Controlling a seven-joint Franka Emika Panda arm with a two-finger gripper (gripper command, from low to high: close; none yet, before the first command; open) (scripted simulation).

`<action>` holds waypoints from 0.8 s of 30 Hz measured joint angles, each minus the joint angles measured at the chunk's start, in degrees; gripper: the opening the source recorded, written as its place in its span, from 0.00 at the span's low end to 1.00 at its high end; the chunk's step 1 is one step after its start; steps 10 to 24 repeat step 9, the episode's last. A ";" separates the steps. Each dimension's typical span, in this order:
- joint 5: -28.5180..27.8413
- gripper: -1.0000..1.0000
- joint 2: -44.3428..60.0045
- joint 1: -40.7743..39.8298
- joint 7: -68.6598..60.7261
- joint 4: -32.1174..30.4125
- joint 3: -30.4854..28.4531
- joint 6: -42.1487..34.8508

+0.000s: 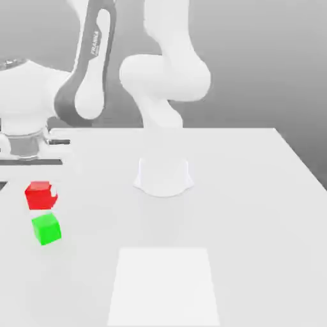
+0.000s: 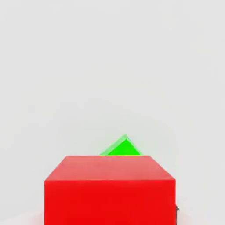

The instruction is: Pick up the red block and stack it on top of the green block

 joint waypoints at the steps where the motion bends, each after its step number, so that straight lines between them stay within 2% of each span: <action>1: 1.76 0.00 1.07 0.30 -1.28 0.09 0.16 0.73; 7: 7.72 0.00 6.59 0.52 -5.56 0.33 1.04 5.85; 9: 7.49 0.00 7.99 0.52 -5.38 0.20 0.96 7.93; 24: 7.49 0.00 7.99 0.52 -5.38 0.20 0.96 7.93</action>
